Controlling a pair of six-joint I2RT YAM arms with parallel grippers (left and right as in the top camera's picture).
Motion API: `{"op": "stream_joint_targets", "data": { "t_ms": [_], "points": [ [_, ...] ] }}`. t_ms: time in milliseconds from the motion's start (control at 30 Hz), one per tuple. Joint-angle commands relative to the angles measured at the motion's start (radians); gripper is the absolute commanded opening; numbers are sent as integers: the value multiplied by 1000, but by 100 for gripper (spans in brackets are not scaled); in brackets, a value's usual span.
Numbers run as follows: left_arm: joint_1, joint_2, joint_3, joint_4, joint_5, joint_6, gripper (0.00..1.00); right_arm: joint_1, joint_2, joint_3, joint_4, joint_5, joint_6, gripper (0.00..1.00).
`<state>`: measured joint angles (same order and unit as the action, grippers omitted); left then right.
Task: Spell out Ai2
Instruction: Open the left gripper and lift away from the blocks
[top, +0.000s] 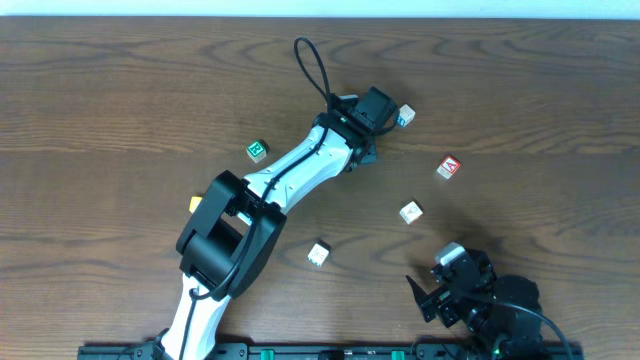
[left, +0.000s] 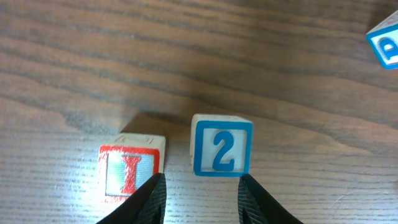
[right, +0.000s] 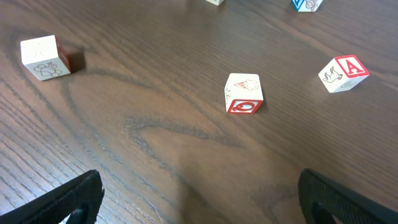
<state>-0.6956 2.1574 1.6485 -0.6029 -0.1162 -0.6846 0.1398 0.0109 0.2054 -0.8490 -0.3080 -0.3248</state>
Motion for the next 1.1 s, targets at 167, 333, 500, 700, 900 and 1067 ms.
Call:
{"op": "stream_joint_targets", "data": {
  "t_ms": [167,333,500,700,900,1067],
  "points": [
    [2,26,133,-1,-51,136,23,-9,-5,-12,-5,-14,11,99],
    [2,31,133,60,-32,139,5,-9,-5,-12,-5,-14,10,99],
    [2,31,133,65,-26,142,6,-9,-5,-12,-5,-14,10,99],
    [33,-17,136,17,-113,178,6,-9,-5,-12,-5,-14,11,99],
    [81,-33,137,-11,-111,187,6,-9,-5,-12,-5,-14,11,99],
    [162,-134,137,-103,-156,187,6,-9,-5,-12,-5,-14,11,99]
  ]
}}
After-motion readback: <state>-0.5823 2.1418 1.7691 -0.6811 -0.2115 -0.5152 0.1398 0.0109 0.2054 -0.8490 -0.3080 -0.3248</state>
